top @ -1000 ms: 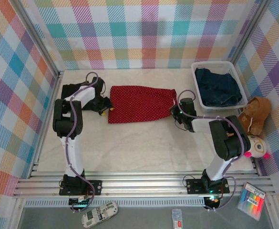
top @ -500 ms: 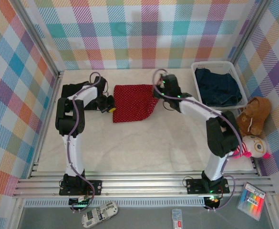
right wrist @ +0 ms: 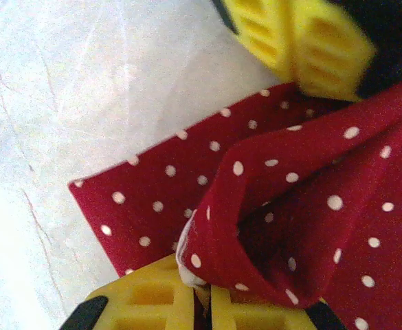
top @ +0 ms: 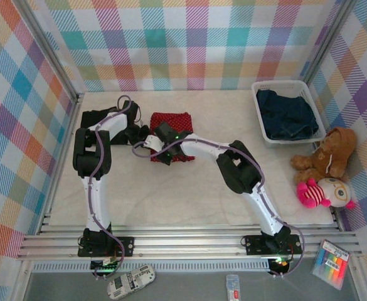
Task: Fold and stack the skirts
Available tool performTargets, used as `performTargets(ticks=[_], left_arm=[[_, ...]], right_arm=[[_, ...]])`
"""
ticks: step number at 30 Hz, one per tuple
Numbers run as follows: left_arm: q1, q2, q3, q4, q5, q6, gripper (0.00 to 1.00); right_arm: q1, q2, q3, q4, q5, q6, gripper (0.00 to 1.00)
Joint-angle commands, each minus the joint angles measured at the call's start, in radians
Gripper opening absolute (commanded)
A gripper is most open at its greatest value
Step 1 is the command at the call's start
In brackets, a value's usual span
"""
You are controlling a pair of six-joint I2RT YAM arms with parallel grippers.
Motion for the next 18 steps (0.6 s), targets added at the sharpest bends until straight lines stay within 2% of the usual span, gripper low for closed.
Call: performTargets(ticks=[1,6,8,10,12,16,18], left_arm=[[0.012,0.031,-0.014,-0.011,-0.001,0.020,0.10],[0.013,0.038,-0.008,-0.014,0.006,0.021,0.10],[0.015,0.037,0.000,-0.022,0.005,0.025,0.11],[0.019,0.028,0.009,-0.035,0.000,0.031,0.11],[0.029,0.004,0.011,-0.050,-0.004,0.035,0.13],[0.050,-0.074,0.017,-0.125,-0.081,0.050,0.16],[0.052,-0.117,0.015,-0.158,-0.143,0.055,0.17]], right_arm=[[-0.014,-0.046,0.022,-0.085,0.039,-0.070,0.00],[-0.014,-0.061,0.053,-0.124,0.119,-0.053,0.00],[-0.014,-0.048,0.084,-0.158,0.114,-0.021,0.09],[-0.014,-0.037,0.105,-0.191,0.061,0.003,0.27],[-0.017,-0.042,0.115,-0.215,-0.019,0.017,0.39],[-0.046,-0.133,0.080,-0.225,-0.259,0.032,0.48],[-0.077,-0.182,0.049,-0.185,-0.302,0.080,0.49]])
